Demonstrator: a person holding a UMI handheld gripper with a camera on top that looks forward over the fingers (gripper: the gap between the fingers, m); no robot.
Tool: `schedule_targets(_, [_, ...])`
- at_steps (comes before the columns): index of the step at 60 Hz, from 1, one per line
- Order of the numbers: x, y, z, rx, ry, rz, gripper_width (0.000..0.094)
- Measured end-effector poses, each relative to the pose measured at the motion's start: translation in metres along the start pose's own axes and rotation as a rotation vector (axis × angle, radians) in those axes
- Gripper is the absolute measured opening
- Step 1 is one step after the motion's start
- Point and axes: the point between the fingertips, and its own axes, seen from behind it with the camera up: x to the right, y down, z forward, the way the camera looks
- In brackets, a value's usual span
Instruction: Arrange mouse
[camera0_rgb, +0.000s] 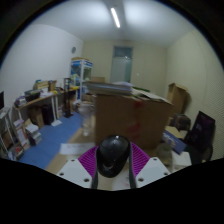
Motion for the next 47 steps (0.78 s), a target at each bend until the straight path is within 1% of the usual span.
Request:
schedule_targets(3, [0.045,0.030,0.006,-0.050,0.028,0.000,0.0426])
schedule_targets(8, [0.098,0.099,0.021,-0.164,0.051,0.056,0.0426])
schedule_targets(14, [0.125,0.172,0.039,-0.271,0.048,0.086,0.0431])
schedule_targets(21, [0.128,0.234,0.052,-0.380,0.031,0.092,0.0437])
schedule_targets(22, [0.127,0.241,0.053,-0.394,0.024,0.090,0.0506])
schedule_targets(23, [0.126,0.242,0.053,-0.387,0.019,0.091,0.0486])
schedule_targets(24, [0.127,0.236,0.055,-0.357,0.020,0.100,0.0466])
schedule_targets(25, [0.127,0.237,0.054,-0.360,0.019,0.105,0.0529])
schedule_targets(26, [0.127,0.242,0.052,-0.380,0.019,0.111,0.0504])
schedule_targets(27, [0.127,0.241,0.052,-0.378,0.019,0.123,0.0534])
schedule_targets(28, [0.128,0.239,0.052,-0.385,0.022,0.135,0.0602])
schedule_targets(29, [0.128,0.241,0.051,-0.397,0.022,0.142,0.0614])
schedule_targets(30, [0.128,0.243,0.051,-0.407,0.022,0.148,0.0601])
schedule_targets(32, [0.127,0.244,0.048,-0.434,0.022,0.159,0.0640])
schedule_targets(33, [0.126,0.246,0.044,-0.455,0.022,0.166,0.0686])
schedule_targets(34, [0.126,0.247,0.041,-0.469,0.023,0.175,0.0768])
schedule_targets(37, [0.122,0.239,0.032,-0.466,0.022,0.202,0.0883])
schedule_targets(38, [0.122,0.233,0.026,-0.454,0.023,0.209,0.0888])
schedule_targets(39, [0.121,0.228,0.022,-0.437,0.025,0.215,0.0858])
schedule_targets(47, [0.111,0.189,-0.037,-0.373,0.030,0.285,0.0844])
